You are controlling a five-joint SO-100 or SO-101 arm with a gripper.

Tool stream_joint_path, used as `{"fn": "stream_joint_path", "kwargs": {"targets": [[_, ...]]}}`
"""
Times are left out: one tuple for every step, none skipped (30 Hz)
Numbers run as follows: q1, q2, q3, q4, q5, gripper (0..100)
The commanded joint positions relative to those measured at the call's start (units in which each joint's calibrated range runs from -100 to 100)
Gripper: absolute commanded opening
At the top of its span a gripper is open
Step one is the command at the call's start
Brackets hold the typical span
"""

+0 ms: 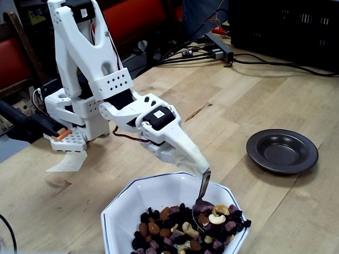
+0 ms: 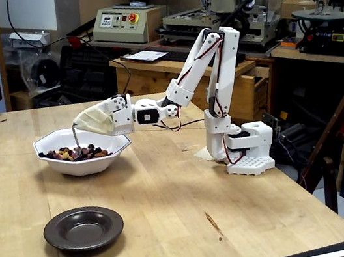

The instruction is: Use spoon to transfer food from the white bowl to brown plate

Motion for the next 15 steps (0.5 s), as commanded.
{"fn": "stream_joint_path", "kwargs": {"targets": [[-0.62, -3.98, -4.12, -0.1, 0.2, 3], [-0.62, -3.98, -4.12, -0.1, 0.2, 3], [-0.62, -3.98, -4.12, -0.1, 0.2, 3], [-0.55, -3.98, -4.12, -0.1, 0.2, 3], [-0.32, -3.98, -4.12, -0.1, 0.2, 3], [0.34, -3.98, -4.12, -0.1, 0.2, 3], [1.08, -3.98, -4.12, -0.1, 0.2, 3], [1.97, -3.98, -4.12, -0.1, 0.2, 3], [2.71, -3.98, -4.12, -0.02, 0.2, 3], [3.38, -3.98, -4.12, -0.02, 0.2, 3], [3.9, -3.98, -4.12, -0.02, 0.2, 3], [4.42, -3.98, -4.12, -0.02, 0.2, 3], [4.64, -3.98, -4.12, -0.02, 0.2, 3], [4.79, -3.98, -4.2, -0.02, 0.2, 3], [4.86, -3.98, -4.2, -0.02, 0.2, 3]]}}
